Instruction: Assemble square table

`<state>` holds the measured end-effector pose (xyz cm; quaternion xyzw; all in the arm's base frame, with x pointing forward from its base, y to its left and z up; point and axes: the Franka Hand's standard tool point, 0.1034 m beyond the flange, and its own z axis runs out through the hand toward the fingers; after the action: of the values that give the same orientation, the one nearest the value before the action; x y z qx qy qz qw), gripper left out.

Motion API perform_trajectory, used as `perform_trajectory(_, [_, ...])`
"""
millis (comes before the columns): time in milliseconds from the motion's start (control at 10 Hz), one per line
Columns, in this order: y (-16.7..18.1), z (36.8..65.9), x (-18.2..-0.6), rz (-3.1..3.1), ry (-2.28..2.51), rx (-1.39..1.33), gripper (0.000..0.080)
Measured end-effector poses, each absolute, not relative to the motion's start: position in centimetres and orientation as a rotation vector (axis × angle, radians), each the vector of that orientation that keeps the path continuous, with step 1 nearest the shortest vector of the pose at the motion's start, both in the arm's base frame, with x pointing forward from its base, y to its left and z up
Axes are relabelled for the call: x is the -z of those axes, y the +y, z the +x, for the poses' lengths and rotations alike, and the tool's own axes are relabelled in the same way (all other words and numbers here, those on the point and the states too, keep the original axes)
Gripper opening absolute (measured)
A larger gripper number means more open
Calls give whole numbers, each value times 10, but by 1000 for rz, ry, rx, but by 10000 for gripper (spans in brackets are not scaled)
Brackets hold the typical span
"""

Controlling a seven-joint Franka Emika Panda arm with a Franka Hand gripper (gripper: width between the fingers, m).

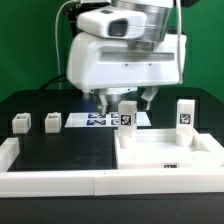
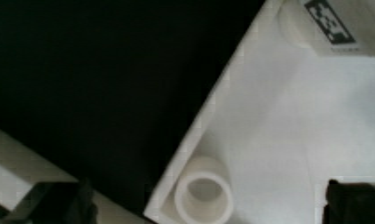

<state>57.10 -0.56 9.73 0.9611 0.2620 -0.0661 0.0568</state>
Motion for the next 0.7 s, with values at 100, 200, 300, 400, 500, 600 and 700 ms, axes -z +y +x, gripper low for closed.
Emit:
perform_trajectory(100, [-22, 570, -100, 2968, 689, 298, 648])
perform_trajectory(200, [-39, 572, -101, 2983, 641, 302, 648])
perform_trajectory(300, [-48, 571, -101, 2978, 673, 304, 648])
perform_trajectory(400, [-57, 570, -100, 2981, 658, 306, 648])
perform_trajectory(500, [-69, 569, -100, 2985, 642, 310, 648])
perform_trajectory(600, [-74, 568, -100, 2986, 640, 312, 648])
perform_trajectory(700, [-85, 567, -100, 2989, 620, 314, 648])
